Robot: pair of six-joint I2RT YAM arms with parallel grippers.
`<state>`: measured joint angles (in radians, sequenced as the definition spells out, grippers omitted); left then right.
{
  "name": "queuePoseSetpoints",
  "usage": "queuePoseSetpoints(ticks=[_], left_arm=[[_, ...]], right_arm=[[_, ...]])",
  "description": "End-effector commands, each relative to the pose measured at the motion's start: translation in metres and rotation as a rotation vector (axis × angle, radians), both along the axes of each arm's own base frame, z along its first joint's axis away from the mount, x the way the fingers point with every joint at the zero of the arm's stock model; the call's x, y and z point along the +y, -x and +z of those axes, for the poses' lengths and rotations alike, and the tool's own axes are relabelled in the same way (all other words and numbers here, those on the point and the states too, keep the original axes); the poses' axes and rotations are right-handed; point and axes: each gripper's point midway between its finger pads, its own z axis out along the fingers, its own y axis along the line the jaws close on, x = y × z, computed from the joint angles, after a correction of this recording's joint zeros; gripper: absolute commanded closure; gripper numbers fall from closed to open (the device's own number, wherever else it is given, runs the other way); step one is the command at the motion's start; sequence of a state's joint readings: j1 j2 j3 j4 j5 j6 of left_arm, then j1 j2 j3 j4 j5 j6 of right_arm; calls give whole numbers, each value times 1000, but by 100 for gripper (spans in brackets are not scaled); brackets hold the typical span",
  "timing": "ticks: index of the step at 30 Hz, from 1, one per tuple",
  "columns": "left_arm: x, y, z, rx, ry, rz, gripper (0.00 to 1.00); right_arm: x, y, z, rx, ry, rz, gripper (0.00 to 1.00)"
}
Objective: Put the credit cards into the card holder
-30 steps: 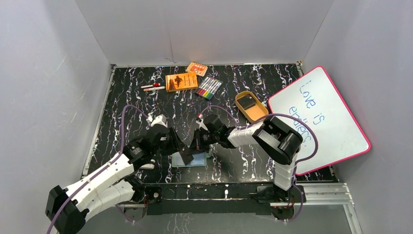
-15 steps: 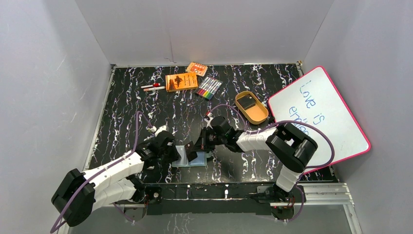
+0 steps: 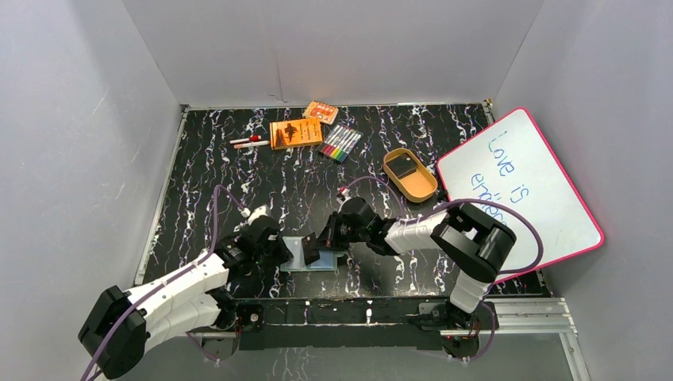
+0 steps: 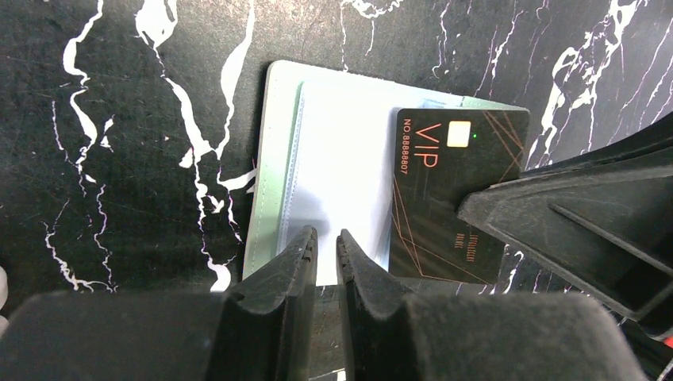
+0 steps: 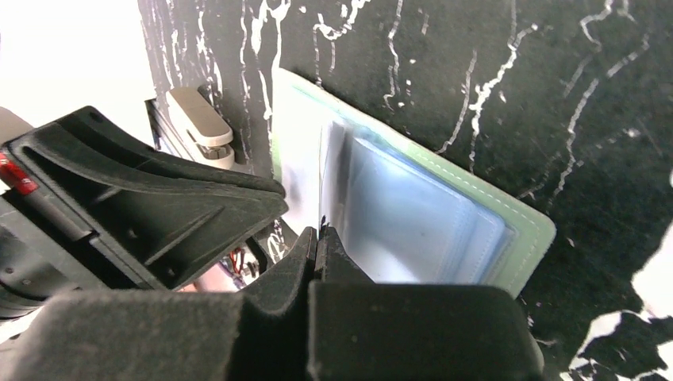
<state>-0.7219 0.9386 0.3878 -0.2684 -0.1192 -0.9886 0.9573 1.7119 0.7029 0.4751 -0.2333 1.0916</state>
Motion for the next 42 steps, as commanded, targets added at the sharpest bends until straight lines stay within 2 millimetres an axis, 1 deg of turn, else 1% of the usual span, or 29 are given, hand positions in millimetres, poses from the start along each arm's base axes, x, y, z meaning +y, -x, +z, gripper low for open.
queuePoseSetpoints(ticks=[1,5,8,10,13,17,24,30,36,42], left_arm=[[6,-2,8,-18,-9,31,86],[12,-3,17,-36,-18,55,83],[16,-4,24,-58,-14,76,79],[19,-4,25,-62,-16,91,77],[24,-2,22,-55,-26,113,72],[28,1,14,-34,-38,141,69],[30,4,6,-4,-48,154,69],[28,8,1,15,-35,154,69],[29,13,-6,46,-33,162,69],[29,15,-8,56,-34,163,69]], right_arm=[[-2,-5,6,-17,-28,-76,100],[-3,-5,5,-22,-30,-93,100],[-1,-4,6,-29,-35,-96,100],[1,-4,6,-24,-40,-99,100],[1,-2,7,-17,-45,-111,100],[-4,-1,11,-28,-41,-136,100],[-9,6,6,-14,-27,-135,100],[-1,8,2,-2,-39,-116,100],[5,6,-1,0,-45,-117,100],[8,3,-2,0,-65,-135,100]])
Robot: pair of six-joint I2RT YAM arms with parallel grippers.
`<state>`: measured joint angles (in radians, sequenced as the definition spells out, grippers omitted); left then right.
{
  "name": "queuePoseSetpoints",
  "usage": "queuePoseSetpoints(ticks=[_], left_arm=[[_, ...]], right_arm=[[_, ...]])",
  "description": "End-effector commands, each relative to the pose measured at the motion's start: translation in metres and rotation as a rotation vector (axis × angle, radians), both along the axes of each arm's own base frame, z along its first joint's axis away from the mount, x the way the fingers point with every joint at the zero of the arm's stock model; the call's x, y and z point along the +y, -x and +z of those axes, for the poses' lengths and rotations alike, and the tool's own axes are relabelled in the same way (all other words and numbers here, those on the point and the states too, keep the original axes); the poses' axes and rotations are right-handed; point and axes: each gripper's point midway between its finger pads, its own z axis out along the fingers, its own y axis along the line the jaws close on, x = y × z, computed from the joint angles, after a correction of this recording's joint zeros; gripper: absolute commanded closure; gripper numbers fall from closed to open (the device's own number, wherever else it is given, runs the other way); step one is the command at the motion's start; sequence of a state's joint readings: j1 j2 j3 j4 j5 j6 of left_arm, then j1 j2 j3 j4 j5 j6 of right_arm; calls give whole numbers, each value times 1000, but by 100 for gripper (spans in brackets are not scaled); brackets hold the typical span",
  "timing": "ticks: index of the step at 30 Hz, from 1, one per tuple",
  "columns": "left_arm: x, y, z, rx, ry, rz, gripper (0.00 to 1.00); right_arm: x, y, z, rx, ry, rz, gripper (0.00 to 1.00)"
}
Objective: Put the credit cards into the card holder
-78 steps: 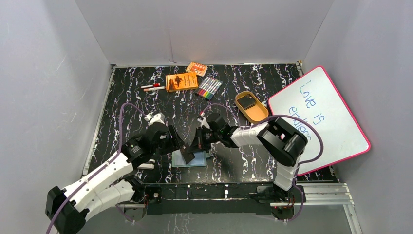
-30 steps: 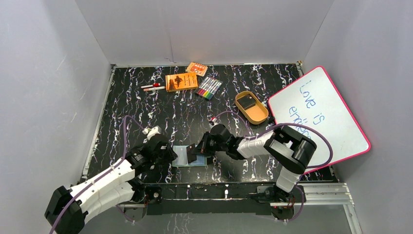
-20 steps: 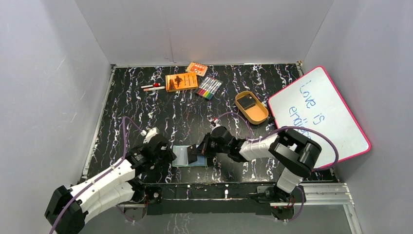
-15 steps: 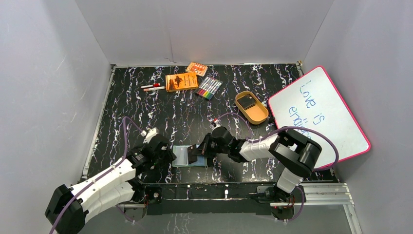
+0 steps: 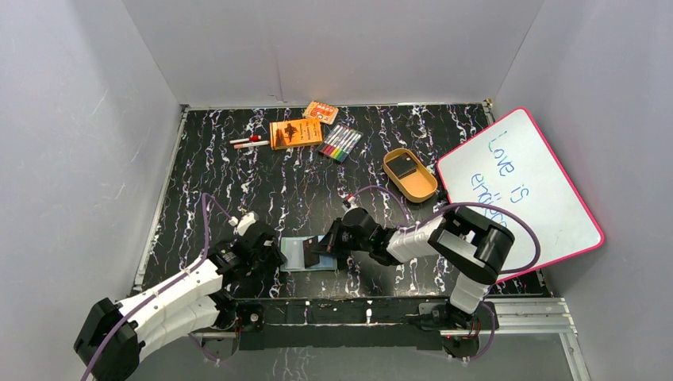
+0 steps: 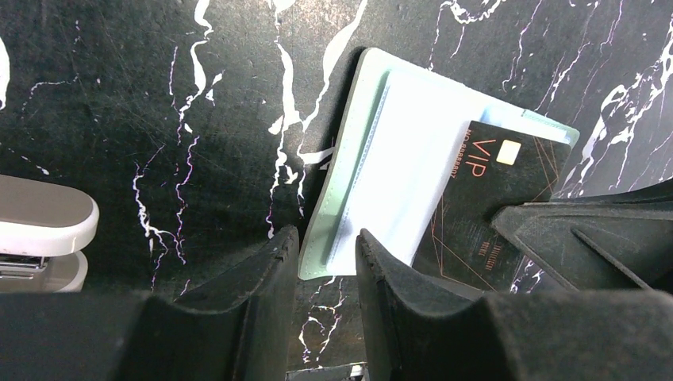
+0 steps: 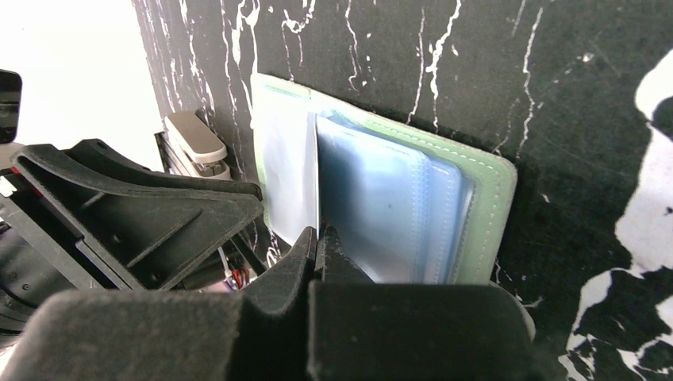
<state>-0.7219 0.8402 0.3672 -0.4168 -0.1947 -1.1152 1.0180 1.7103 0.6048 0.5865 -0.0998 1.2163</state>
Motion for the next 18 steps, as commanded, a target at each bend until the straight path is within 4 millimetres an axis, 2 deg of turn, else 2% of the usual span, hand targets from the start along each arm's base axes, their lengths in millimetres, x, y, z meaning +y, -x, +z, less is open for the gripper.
queuePoseSetpoints(ticks=[1,18], left_arm=[[3,3,-4,16,-4,19,69],[0,8,-8,29,22,8,69]], right_arm=[[14,-8,13,-34,-63,-22,100],[26,-3,5,-26,-84,-34,100]])
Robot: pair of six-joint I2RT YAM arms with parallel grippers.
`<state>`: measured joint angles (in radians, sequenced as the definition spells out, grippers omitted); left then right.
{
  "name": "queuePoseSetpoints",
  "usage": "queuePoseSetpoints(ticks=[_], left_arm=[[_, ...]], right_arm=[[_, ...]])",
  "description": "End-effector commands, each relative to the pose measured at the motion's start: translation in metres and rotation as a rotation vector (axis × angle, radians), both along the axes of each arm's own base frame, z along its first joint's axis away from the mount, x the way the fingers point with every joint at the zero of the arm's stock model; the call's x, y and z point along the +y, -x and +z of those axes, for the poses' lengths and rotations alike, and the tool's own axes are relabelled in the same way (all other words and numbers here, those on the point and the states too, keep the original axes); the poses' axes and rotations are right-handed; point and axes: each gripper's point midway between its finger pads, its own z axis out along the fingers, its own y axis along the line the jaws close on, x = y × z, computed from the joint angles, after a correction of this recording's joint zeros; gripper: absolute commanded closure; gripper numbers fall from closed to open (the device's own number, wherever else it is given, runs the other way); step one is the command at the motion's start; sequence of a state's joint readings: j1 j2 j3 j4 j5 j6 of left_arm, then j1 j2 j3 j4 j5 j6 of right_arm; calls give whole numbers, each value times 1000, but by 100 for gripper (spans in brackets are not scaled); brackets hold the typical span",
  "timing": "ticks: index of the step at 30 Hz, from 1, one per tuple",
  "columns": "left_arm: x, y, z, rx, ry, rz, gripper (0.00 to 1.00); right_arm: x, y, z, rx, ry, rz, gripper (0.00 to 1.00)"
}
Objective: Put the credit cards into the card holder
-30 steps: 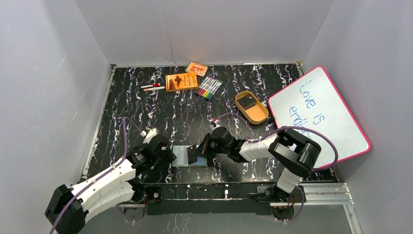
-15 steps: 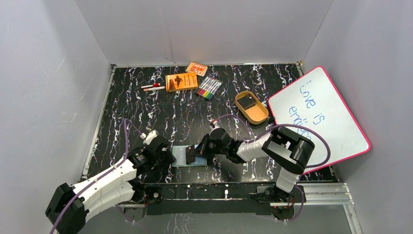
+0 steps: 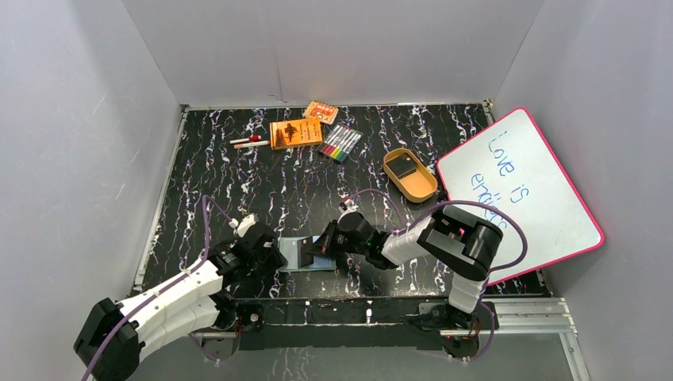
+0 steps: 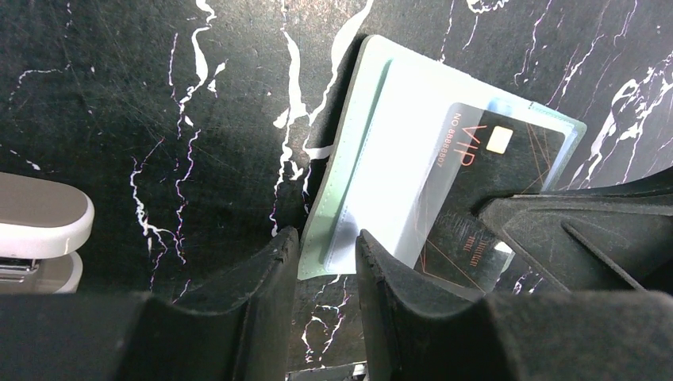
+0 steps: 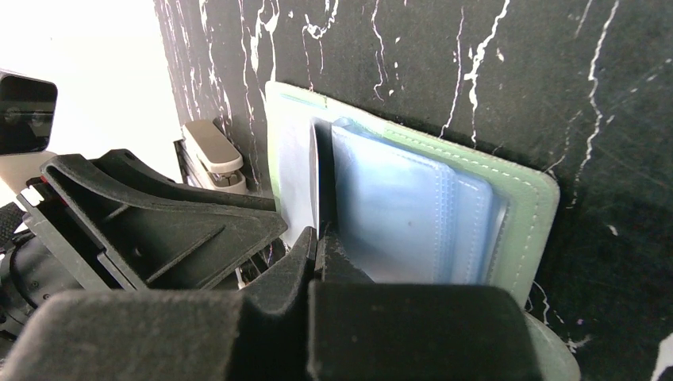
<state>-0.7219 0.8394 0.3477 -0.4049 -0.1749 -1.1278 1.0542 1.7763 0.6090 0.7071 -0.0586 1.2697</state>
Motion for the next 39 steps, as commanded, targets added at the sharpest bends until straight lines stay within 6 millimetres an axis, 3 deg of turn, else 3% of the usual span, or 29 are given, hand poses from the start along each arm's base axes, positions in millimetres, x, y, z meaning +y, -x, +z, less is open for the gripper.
queuePoseSetpoints(ticks=[1,14,21,39], left_arm=[[1,3,-4,11,10,6,69],[-6,2,-2,5,39,-13,71],[-2,3,-2,3,36,0,73],[0,5,-3,4,30,4,73]], right_arm=[[10,-3,5,-19,-26,-5,100],[19,5,1,0,-37,19,100],[4,-6,-1,-19,6,-75,100],[3,-2,-15,18,46,-64,100]])
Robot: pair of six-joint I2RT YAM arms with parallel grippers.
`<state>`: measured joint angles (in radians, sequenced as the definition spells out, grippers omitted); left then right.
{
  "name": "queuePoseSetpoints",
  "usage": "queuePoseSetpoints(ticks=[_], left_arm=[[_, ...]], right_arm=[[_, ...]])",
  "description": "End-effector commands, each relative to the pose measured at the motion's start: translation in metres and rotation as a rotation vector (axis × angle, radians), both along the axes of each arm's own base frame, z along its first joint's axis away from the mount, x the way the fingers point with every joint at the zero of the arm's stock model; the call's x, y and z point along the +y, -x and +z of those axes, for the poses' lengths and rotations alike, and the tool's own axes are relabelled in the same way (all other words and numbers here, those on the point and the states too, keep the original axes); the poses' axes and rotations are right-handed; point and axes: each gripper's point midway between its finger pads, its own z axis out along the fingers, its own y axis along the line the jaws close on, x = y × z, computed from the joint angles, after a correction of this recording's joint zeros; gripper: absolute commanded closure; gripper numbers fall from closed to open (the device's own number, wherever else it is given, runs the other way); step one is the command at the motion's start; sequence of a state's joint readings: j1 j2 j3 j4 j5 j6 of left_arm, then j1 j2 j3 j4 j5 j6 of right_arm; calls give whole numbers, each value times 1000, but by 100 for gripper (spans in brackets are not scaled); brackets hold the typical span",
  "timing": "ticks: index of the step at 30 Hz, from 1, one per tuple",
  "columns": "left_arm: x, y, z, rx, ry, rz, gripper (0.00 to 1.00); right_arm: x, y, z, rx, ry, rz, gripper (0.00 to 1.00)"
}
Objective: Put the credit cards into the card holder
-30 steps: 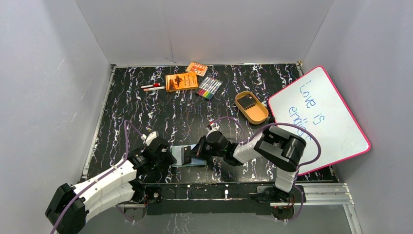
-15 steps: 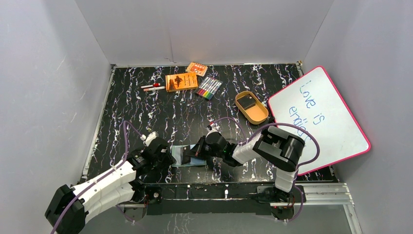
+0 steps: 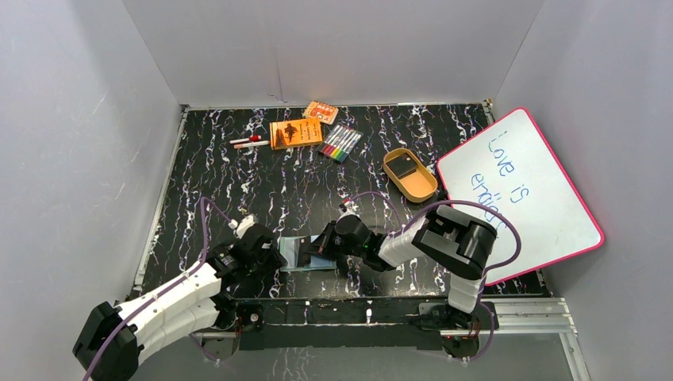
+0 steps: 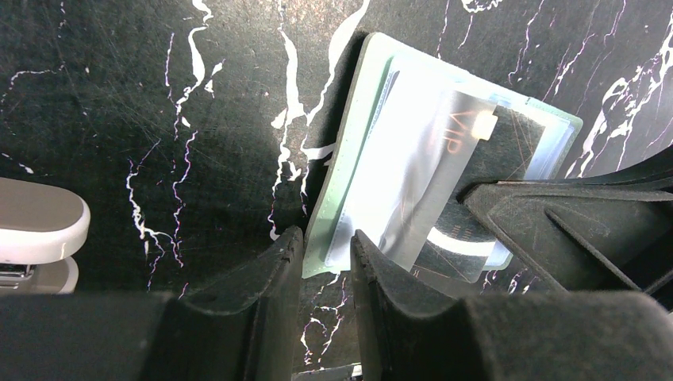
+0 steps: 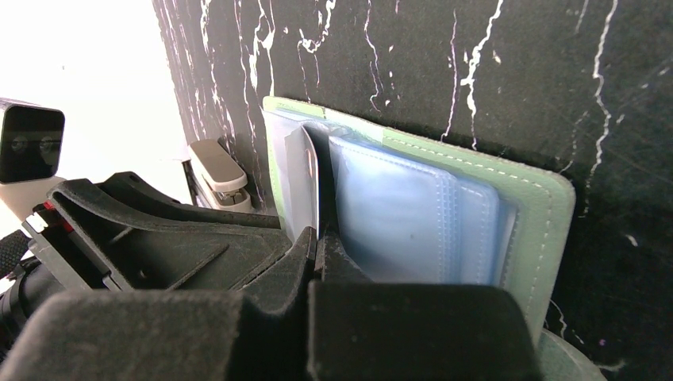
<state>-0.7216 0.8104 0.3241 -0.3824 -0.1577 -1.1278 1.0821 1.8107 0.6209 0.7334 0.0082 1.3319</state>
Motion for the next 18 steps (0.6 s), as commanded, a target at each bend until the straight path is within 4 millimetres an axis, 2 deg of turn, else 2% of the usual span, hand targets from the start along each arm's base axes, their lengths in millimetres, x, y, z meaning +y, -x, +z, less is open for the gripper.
queuePoseSetpoints(ticks=[1,7,14,18], left_arm=[[3,4,-2,16,1,14,73],[3,4,-2,17,1,15,73],[5,5,-2,14,-3,18,73],[6,4,-1,12,-4,23,73]], right_arm=[[-3,1,-10,1,52,2,100],[7,7,-10,4,41,56,100],[-20,5,-20,1,114,-16,100],[-20,8,-23,6,121,1,100]])
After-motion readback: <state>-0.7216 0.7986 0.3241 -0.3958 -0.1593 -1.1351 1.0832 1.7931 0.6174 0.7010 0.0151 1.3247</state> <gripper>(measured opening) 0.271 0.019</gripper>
